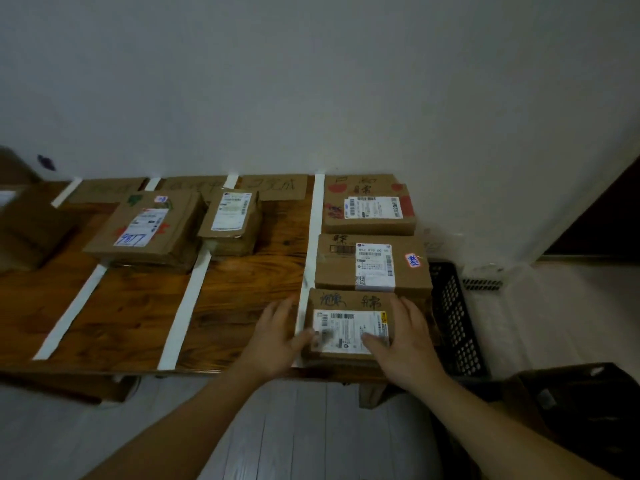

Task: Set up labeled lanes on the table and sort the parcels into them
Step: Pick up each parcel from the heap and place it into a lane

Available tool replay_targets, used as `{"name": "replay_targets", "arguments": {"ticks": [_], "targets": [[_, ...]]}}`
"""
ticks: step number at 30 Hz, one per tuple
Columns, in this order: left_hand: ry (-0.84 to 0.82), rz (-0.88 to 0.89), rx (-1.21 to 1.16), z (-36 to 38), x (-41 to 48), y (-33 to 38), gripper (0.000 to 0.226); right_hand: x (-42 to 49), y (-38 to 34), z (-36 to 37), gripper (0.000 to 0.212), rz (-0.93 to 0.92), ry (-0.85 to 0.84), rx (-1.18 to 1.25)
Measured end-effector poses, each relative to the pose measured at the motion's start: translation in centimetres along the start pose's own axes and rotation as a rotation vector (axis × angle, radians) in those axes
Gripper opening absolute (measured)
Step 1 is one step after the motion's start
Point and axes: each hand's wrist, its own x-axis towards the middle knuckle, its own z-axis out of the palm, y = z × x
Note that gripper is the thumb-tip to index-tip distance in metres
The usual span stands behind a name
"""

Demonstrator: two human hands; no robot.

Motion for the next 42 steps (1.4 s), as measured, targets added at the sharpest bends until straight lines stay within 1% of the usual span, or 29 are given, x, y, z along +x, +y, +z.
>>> {"name": "replay_targets", "arguments": {"ticks": [3,5,7,9,11,15,18,22,25,29,33,35,38,40,42], "targets": [[0.097,-0.021,0.041,-5.7,-0.2,-1.1,0.072,2.5,-5.3,-0.9,0.074,-0.109,-0.105,-0.071],[0.163,-0.027,0.085,-10.1,-1.1,-2.7,0.069,4.0,-9.8,-0.3,0.069,-0.200,-0.198,-0.071],[0.219,-0.073,0.102,-14.7,-2.6,-4.6,0.066,4.7,-14.8,1.4,0.067,-0.301,-0.290,-0.108],[0.263,-0.152,0.110,-19.1,-4.5,-7.0,0.064,5.0,-19.9,4.0,0.067,-0.397,-0.355,-0.152],[0.291,-0.226,0.087,-23.6,-6.5,-9.9,0.064,4.9,-25.2,7.4,0.066,-0.480,-0.383,-0.197],[0.353,-0.323,0.117,-32.5,-10.6,-17.2,0.067,4.3,-35.4,14.9,0.064,-0.579,-0.479,-0.210],[0.415,-0.351,0.084,-39.1,-13.8,-22.6,0.069,4.2,-42.2,20.5,0.065,-0.602,-0.548,-0.230],[0.481,-0.377,0.044,-46.2,-17.9,-28.7,0.070,3.9,-50.4,26.5,0.067,-0.607,-0.553,-0.246],[0.537,-0.398,-0.032,-50.4,-20.2,-32.4,0.071,3.6,-55.4,30.1,0.067,-0.635,-0.575,-0.259],[0.543,-0.417,-0.089,-54.4,-21.6,-37.3,0.068,4.3,-61.0,34.7,0.067,-0.676,-0.612,-0.234],[0.558,-0.430,-0.113,-58.2,-20.9,-42.0,0.061,5.9,-66.1,40.3,0.065,-0.702,-0.645,-0.229],[0.540,-0.464,-0.119,-60.4,-20.1,-44.9,0.064,6.9,-68.3,43.3,0.065,-0.718,-0.654,-0.229],[0.529,-0.497,-0.106,-65.0,-17.8,-49.7,0.075,9.2,-72.0,48.5,0.068,-0.717,-0.687,-0.212],[0.539,-0.529,-0.118,-68.3,-15.6,-52.7,0.073,11.0,-74.7,52.0,0.067,-0.702,-0.709,-0.200],[0.548,-0.567,-0.139,-71.6,-13.3,-55.1,0.069,12.7,-77.4,55.3,0.066,-0.651,-0.748,-0.181]]}}
